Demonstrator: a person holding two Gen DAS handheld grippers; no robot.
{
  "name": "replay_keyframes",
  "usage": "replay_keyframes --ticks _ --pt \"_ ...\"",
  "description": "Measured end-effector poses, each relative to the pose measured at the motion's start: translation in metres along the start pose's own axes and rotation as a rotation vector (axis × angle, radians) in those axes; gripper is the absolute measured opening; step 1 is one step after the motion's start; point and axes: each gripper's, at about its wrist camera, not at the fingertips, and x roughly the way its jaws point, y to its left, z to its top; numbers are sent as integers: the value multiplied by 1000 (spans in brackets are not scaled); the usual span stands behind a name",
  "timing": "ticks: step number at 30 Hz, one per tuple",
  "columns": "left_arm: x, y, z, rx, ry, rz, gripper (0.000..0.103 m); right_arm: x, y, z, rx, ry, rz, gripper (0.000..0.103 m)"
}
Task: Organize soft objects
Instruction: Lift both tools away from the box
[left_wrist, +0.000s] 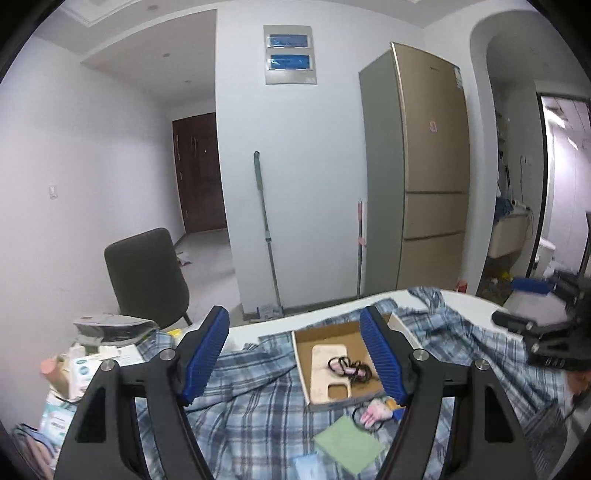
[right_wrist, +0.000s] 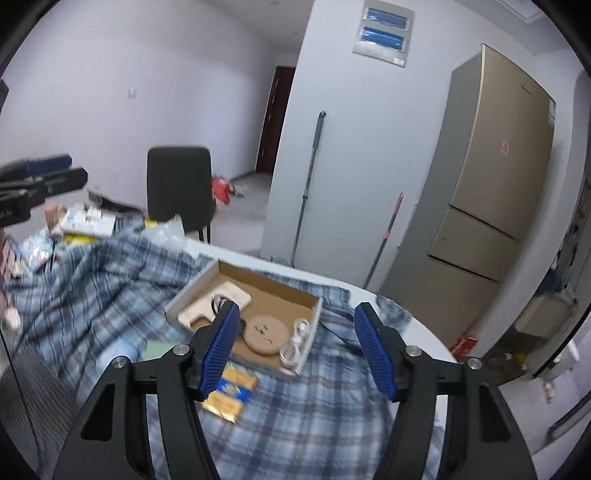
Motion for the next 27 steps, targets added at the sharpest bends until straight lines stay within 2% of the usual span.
replay_keyframes --ticks 4,6,11,15,22,27 --pt "-24 -3 -4 52 3 13 75 -16 8 -7 -113 14 -47 64" --pt "-31 -6 -13 59 -2 3 75 -16 9 -16 -108 8 -52 64" --pt "-28 -19 -50 15 -25 -11 75 10 19 -46 49 20 13 64" --pt "-16 -20 -81 -67 -22 -10 75 28 27 -63 159 -2 29 64" --pt "3 -6 -114 -123 37 -7 75 55 35 -76 271 7 64 64" --pt "23 0 -131 -147 65 -12 75 71 37 -81 300 14 71 64"
